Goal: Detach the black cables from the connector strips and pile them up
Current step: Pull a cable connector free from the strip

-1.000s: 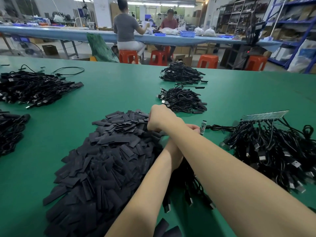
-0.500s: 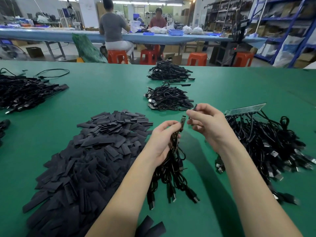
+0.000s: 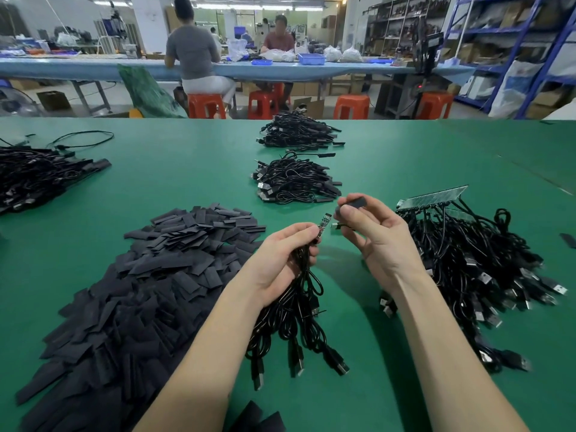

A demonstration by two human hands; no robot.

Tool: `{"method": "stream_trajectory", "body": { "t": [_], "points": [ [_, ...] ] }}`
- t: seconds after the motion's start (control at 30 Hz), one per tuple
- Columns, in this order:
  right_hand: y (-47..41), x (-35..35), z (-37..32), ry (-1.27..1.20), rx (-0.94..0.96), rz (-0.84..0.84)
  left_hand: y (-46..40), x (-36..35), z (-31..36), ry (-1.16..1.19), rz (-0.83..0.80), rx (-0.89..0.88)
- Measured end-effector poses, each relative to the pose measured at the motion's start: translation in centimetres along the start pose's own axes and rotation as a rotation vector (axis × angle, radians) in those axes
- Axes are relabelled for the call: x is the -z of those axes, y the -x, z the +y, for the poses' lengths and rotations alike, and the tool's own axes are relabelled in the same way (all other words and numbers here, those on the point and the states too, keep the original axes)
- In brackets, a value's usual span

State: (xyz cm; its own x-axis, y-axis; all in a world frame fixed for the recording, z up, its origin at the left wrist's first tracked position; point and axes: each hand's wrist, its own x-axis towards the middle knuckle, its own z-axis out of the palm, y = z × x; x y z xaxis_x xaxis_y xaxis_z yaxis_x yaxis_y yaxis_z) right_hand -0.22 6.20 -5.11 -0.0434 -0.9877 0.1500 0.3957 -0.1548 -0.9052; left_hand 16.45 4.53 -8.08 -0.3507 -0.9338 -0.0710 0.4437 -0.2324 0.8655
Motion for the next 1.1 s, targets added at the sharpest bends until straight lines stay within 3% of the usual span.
{"method": "stream_trajectory", "body": {
  "t": [0.3, 0.73, 0.97, 1.1],
  "points": [
    [0.0, -0.2, 0.4, 0.032, 0.049, -0.006, 0.2, 0.0, 0.2, -0.034, -0.065, -0.032],
    [0.2, 1.3, -0.2, 0.015, -0.104, -0.241, 1.2, 1.6, 1.9, -0.269, -0.242, -0.04],
    [0.4, 2.0, -0.2, 0.021, -0.2, -0.298, 1.3, 1.6, 2.2, -0.362, -0.277, -0.046],
    [0.3, 1.8, 0.1, -0.019, -0.145, -0.29, 1.2, 1.4, 2.4, -0.292, -0.242, -0.07]
  ]
}}
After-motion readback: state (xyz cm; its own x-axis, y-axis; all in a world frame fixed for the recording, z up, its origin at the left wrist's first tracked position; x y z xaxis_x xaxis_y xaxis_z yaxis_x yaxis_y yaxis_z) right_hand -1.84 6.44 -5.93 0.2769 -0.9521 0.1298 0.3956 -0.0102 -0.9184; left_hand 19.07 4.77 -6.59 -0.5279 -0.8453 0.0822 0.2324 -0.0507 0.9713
